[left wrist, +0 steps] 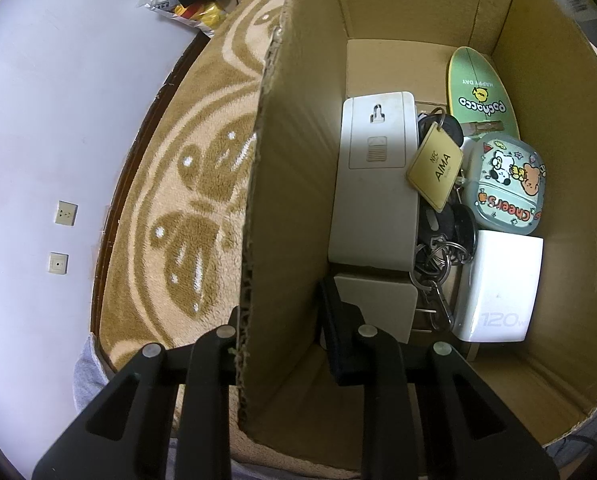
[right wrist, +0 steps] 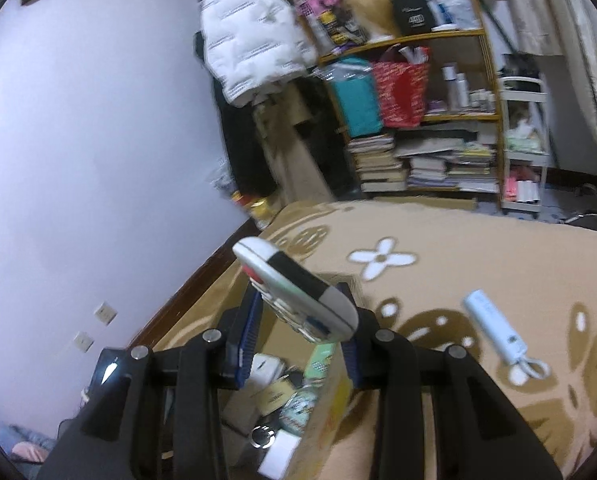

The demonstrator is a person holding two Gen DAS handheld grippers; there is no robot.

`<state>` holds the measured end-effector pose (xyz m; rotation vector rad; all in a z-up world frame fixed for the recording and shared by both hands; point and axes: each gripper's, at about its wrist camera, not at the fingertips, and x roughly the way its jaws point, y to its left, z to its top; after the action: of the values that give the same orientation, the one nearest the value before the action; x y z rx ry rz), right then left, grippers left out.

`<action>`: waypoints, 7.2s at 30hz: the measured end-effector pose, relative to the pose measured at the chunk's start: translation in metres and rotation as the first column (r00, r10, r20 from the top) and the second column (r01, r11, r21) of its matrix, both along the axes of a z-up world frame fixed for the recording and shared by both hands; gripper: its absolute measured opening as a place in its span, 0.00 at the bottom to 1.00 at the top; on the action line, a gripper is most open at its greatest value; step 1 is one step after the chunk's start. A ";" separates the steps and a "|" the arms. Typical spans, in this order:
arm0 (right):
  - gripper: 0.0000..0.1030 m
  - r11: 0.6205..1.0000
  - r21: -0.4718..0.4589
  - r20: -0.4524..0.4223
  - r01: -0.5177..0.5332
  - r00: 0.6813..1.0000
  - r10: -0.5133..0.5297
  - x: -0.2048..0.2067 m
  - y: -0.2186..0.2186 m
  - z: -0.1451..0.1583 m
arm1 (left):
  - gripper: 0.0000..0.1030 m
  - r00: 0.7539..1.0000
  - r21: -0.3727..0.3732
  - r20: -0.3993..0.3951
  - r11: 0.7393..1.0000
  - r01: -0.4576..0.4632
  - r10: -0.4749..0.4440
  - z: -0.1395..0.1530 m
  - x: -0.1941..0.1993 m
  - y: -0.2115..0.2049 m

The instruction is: Organize rigid objects

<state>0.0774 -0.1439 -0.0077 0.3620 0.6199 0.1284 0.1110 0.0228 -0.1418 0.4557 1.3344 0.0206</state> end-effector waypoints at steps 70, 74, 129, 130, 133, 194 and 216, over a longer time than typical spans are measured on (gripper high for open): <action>0.62 0.965 -0.125 -0.312 0.232 0.914 -0.260 0.054 -0.155 -0.163 | 0.24 1.000 0.003 0.021 1.000 -0.003 0.003 0.003 -0.003 -0.003; 0.43 0.963 -0.122 -0.330 0.241 0.905 -0.268 0.052 -0.161 -0.166 | 0.24 1.000 0.016 0.023 1.000 0.003 -0.003 0.002 -0.003 -0.007; 0.28 0.994 0.003 -0.205 -0.107 0.973 0.106 0.018 0.031 -0.062 | 0.25 0.999 -0.055 0.033 0.998 -0.040 0.042 0.010 0.008 0.002; 0.28 0.994 0.005 -0.208 -0.107 0.972 0.106 0.016 0.031 -0.064 | 0.25 0.998 -0.058 0.034 0.997 -0.041 0.043 0.010 0.008 0.002; 0.28 0.995 0.007 -0.216 -0.100 0.971 0.100 0.016 0.032 -0.067 | 0.25 0.998 -0.066 0.055 0.997 -0.035 0.039 0.013 0.006 0.002; 1.00 0.961 -0.201 -0.005 0.192 0.980 -0.197 -0.157 0.011 0.014 | 0.97 0.827 -0.240 0.560 0.944 0.227 -0.056 0.157 -0.135 0.021; 1.00 0.957 -0.158 -0.053 0.244 0.965 -0.255 -0.156 0.001 -0.021 | 0.97 0.840 -0.173 0.534 0.959 0.222 -0.098 0.138 -0.136 0.012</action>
<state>-0.0789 -0.1425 -0.0289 0.2972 0.6468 -0.1741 -0.0255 0.0347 -0.0039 0.3311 0.7438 -0.1419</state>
